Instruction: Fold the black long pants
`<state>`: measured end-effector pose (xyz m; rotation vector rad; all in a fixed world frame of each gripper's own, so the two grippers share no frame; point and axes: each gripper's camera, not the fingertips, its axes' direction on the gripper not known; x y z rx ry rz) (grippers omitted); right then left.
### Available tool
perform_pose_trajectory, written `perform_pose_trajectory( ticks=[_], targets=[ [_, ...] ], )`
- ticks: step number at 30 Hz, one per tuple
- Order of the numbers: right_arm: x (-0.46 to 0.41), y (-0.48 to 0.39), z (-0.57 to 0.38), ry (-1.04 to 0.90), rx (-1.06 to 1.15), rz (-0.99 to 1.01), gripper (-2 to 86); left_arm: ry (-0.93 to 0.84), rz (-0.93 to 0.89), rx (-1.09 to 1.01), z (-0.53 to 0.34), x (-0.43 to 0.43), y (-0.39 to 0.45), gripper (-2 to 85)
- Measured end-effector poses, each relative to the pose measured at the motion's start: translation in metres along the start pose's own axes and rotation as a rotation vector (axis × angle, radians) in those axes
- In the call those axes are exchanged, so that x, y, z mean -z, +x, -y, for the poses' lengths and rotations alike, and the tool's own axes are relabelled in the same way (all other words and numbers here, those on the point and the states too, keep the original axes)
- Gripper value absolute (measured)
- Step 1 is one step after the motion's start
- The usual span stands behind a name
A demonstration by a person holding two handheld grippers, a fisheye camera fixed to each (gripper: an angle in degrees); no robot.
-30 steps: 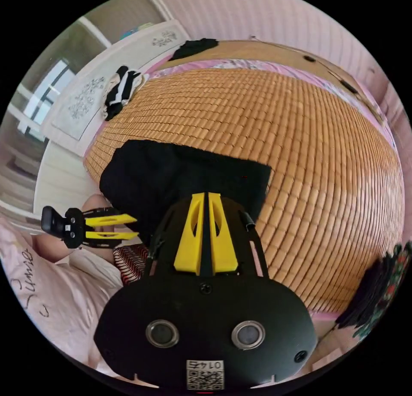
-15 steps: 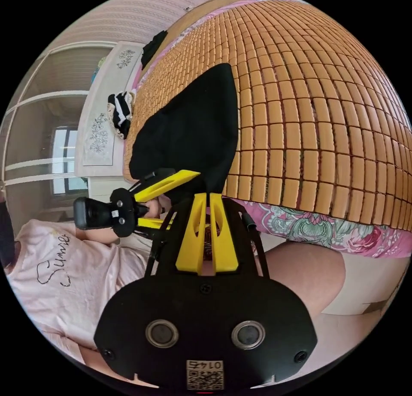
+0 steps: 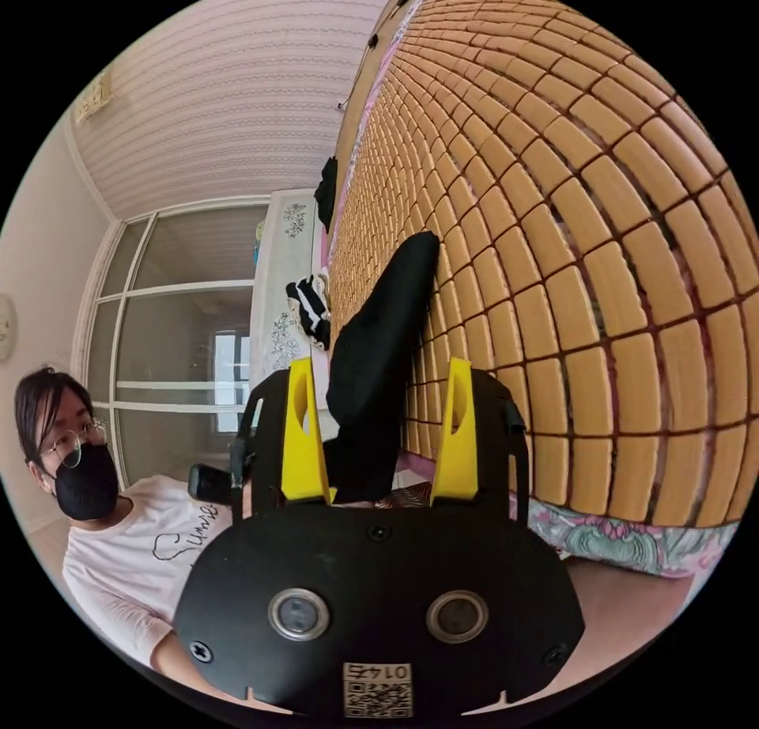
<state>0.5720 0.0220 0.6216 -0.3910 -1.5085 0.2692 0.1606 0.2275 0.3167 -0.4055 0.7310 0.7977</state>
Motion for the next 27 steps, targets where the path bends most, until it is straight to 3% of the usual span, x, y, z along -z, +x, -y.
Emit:
perform_pose_trajectory(
  ticks=[1, 3, 7, 14, 19, 21, 27],
  targets=[
    [0.001, 0.002, 0.001, 0.010, 0.001, 0.013, 17.1, 0.006, -0.028, -0.006, -0.002, 0.007, 0.001, -0.3],
    [0.017, 0.010, -0.003, 0.090, -0.028, 0.049, 4.0, 0.022, -0.060, -0.019, -0.006, 0.016, 0.003, -0.4],
    [0.058, 0.011, -0.018, 0.157, -0.006, 0.144, 1.4, 0.092, -0.112, -0.046, -0.004, 0.027, 0.003, -0.5],
    [0.143, -0.062, -0.042, 0.283, 0.171, 0.049, 1.2, 0.336, -0.347, 0.072, 0.018, 0.046, -0.018, -0.5],
    [0.079, -0.119, -0.022, 0.122, 0.278, 0.019, 2.1, 0.397, -0.288, 0.200, -0.009, 0.081, -0.066, -0.1],
    [0.011, -0.142, -0.012, 0.002, 0.327, 0.010, 2.9, 0.393, -0.235, 0.260, -0.030, 0.101, -0.087, 0.4],
    [-0.126, -0.167, -0.015, -0.226, 0.433, -0.210, 10.7, 0.163, 0.122, 0.496, -0.108, 0.135, -0.143, 5.8]
  ],
)
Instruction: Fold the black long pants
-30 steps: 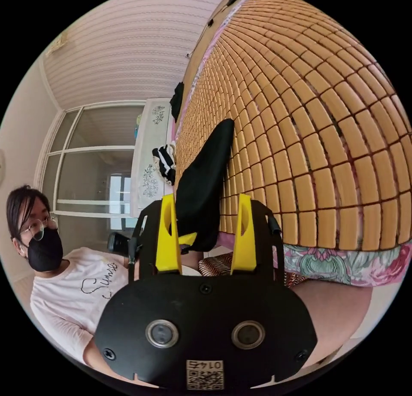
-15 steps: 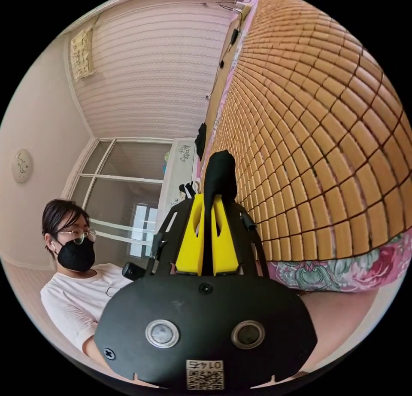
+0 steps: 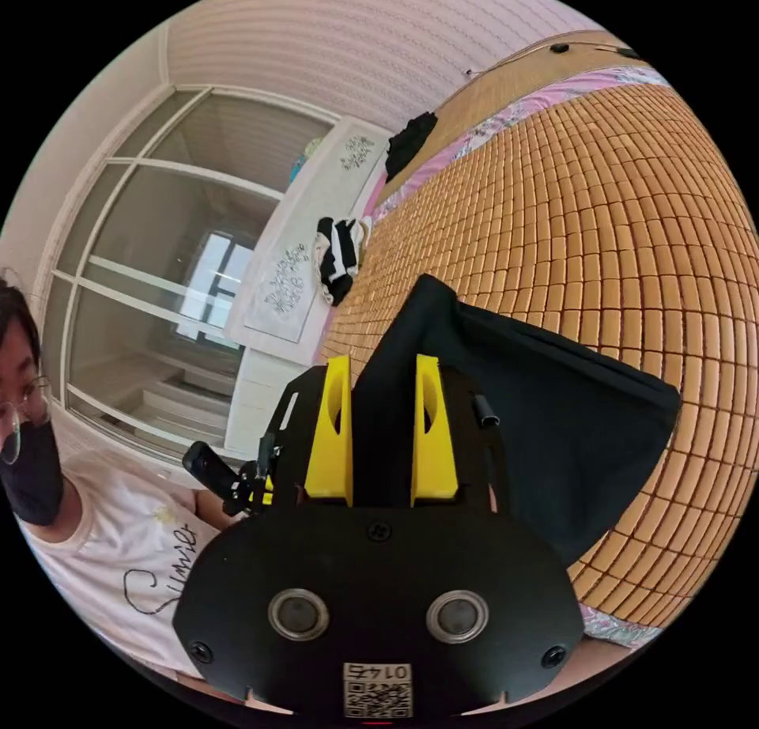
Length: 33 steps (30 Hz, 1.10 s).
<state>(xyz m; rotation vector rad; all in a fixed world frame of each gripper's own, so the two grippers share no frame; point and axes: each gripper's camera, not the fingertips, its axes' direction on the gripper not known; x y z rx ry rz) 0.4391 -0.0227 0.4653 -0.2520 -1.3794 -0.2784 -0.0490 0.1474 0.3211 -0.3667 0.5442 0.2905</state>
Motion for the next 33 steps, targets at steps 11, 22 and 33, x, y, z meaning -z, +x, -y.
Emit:
perform_pose_trajectory(
  ticks=[11, 22, 33],
  targets=[
    [-0.039, -0.012, -0.113, -0.346, -0.011, -0.302, 7.0, 0.021, 0.085, 0.165, 0.034, -0.036, -0.076, 10.0],
    [-0.029, -0.048, -0.116, -0.286, 0.034, -0.279, 6.8, -0.184, -0.068, 0.252, 0.080, -0.099, -0.116, 0.4],
    [-0.079, -0.063, -0.132, -0.588, 0.102, -0.366, 5.2, -0.177, -0.065, 0.391, 0.075, -0.140, -0.148, 3.8]
  ],
)
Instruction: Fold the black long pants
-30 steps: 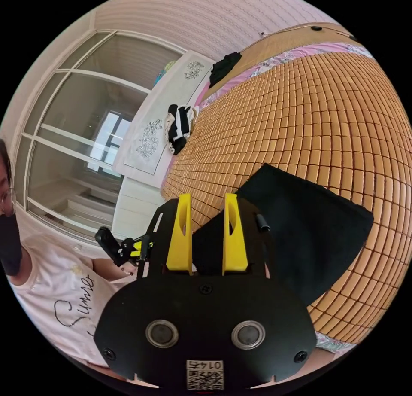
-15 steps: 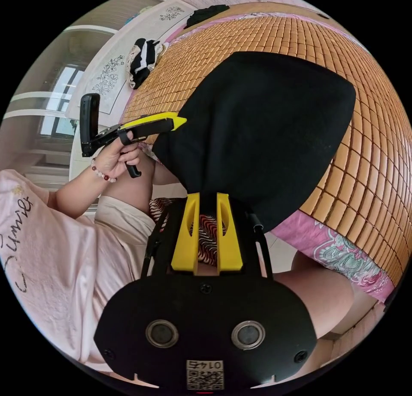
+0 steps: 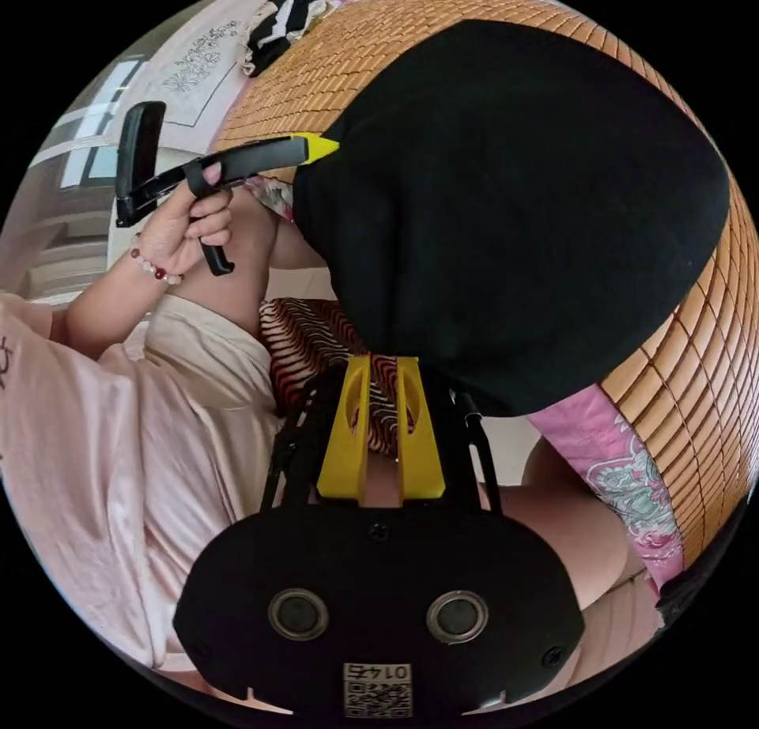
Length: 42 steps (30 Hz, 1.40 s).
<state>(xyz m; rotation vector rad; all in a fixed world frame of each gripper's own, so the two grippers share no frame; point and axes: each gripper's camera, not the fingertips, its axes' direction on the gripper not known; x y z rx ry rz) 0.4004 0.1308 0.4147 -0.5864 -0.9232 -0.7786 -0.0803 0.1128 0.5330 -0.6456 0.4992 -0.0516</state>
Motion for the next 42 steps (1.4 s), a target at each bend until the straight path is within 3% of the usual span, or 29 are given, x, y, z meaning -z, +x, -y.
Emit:
perform_pose_trajectory(
  ticks=[4, 8, 13, 17, 22, 24, 26, 29, 32, 35, 42],
  targets=[
    [0.038, 0.004, -0.019, 0.092, -0.033, -0.021, 5.1, 0.021, -0.009, 0.012, 0.010, 0.013, 0.000, 8.4],
    [0.073, 0.032, -0.039, 0.236, -0.154, -0.075, 5.6, -0.135, -0.092, -0.016, 0.020, -0.016, 0.004, 11.6],
    [0.088, 0.063, -0.049, 0.298, -0.255, -0.074, 6.6, -0.382, -0.082, -0.126, 0.041, -0.070, 0.019, 4.4],
    [0.098, 0.081, -0.061, 0.325, -0.295, -0.095, 7.1, -0.387, -0.049, -0.155, 0.057, -0.075, 0.017, 1.8],
    [0.107, 0.103, -0.079, 0.407, -0.332, 0.017, 10.4, -0.431, 0.002, -0.174, 0.067, -0.072, 0.017, 5.9],
    [0.104, 0.116, -0.088, 0.468, -0.354, 0.129, 13.2, -0.387, 0.034, -0.167, 0.075, -0.064, 0.018, 7.3],
    [0.097, 0.125, -0.089, 0.475, -0.365, 0.194, 14.1, -0.246, -0.029, -0.123, 0.091, -0.059, 0.021, 8.5],
    [0.088, 0.135, -0.085, 0.469, -0.375, 0.249, 12.8, -0.206, -0.108, -0.077, 0.114, -0.096, 0.027, 12.7],
    [0.090, 0.139, -0.083, 0.455, -0.366, 0.254, 10.3, -0.329, -0.134, -0.103, 0.127, -0.150, 0.043, 12.1],
    [0.097, 0.143, -0.082, 0.459, -0.336, 0.244, 6.5, -0.342, -0.027, -0.227, 0.136, -0.171, 0.071, 8.7],
    [0.145, 0.182, -0.098, 0.640, -0.398, 0.074, 3.3, -0.350, -0.027, -0.369, 0.221, -0.236, 0.135, 4.8]
  ],
)
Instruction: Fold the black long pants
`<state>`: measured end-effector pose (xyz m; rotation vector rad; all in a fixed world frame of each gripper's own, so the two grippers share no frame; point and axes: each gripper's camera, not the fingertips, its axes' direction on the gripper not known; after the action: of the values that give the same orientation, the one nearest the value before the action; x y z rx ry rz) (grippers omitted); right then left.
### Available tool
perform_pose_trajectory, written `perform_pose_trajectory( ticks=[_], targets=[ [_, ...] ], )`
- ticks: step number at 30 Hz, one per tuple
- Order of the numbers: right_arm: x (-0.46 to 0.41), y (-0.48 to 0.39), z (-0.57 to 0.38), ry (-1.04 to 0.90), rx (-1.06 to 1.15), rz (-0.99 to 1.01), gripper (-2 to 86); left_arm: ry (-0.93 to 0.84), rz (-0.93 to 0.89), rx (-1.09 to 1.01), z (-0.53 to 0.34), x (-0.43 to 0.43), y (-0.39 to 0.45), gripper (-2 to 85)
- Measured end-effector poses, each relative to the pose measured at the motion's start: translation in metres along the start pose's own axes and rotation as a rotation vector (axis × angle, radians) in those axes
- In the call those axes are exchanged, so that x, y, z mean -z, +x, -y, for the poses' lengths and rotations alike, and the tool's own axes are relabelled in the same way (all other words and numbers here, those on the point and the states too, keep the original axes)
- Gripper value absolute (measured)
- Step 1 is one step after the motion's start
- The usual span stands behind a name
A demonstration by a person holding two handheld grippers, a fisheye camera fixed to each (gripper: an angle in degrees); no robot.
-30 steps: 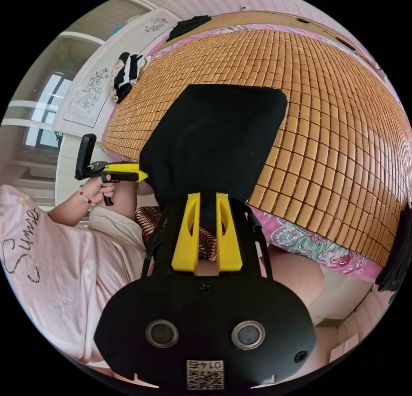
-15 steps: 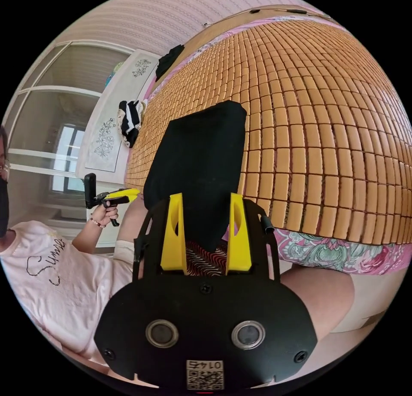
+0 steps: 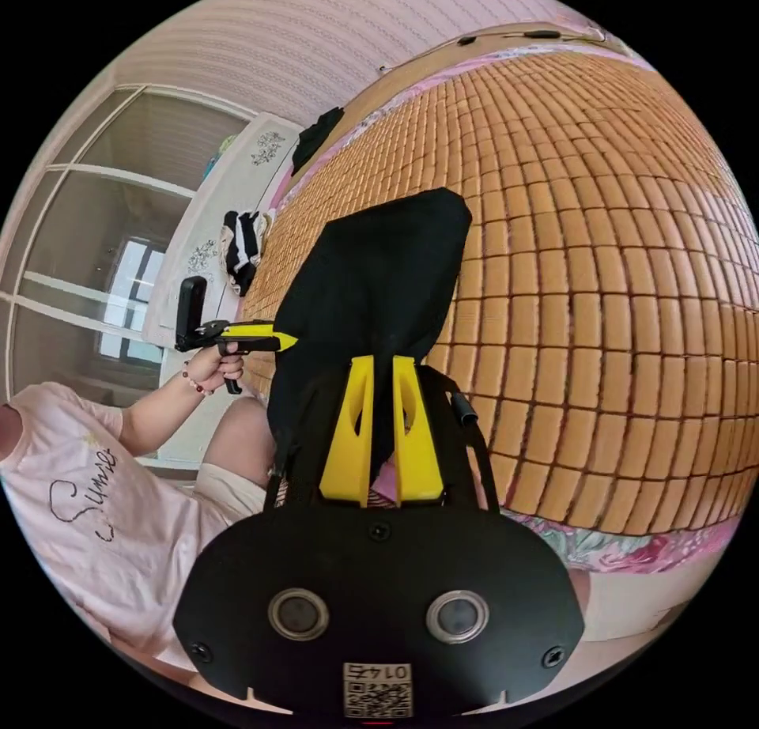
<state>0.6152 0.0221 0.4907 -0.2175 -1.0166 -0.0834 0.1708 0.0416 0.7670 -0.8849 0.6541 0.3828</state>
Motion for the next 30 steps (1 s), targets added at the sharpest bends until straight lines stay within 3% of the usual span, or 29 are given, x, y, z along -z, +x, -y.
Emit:
perform_pose_trajectory(
  ticks=[4, 10, 14, 18, 22, 27, 30],
  targets=[
    [0.043, 0.044, 0.018, 0.156, -0.088, -0.157, 3.3, -0.017, 0.067, -0.262, 0.142, -0.045, 0.056, 4.8],
    [0.100, 0.113, 0.084, 0.275, -0.180, -0.599, 5.0, -0.010, 0.180, -0.504, 0.351, -0.134, 0.172, 6.0],
    [0.127, 0.142, 0.142, 0.274, -0.293, -0.853, 8.3, 0.129, 0.063, -0.378, 0.451, -0.140, 0.232, 8.3],
    [0.123, 0.100, 0.124, 0.385, -0.177, -0.928, 9.8, 0.204, 0.080, -0.499, 0.450, -0.134, 0.278, 8.5],
    [0.081, 0.061, 0.111, 0.421, 0.072, -0.933, 5.7, 0.181, 0.285, -0.586, 0.420, -0.157, 0.306, 8.3],
    [0.009, 0.079, 0.142, 0.113, 0.100, -0.883, 4.4, 0.066, 0.380, -0.534, 0.412, -0.194, 0.301, 6.7],
    [-0.003, 0.080, 0.150, 0.162, 0.102, -0.893, 4.0, 0.095, 0.317, -0.475, 0.431, -0.192, 0.306, 5.2]
  ],
)
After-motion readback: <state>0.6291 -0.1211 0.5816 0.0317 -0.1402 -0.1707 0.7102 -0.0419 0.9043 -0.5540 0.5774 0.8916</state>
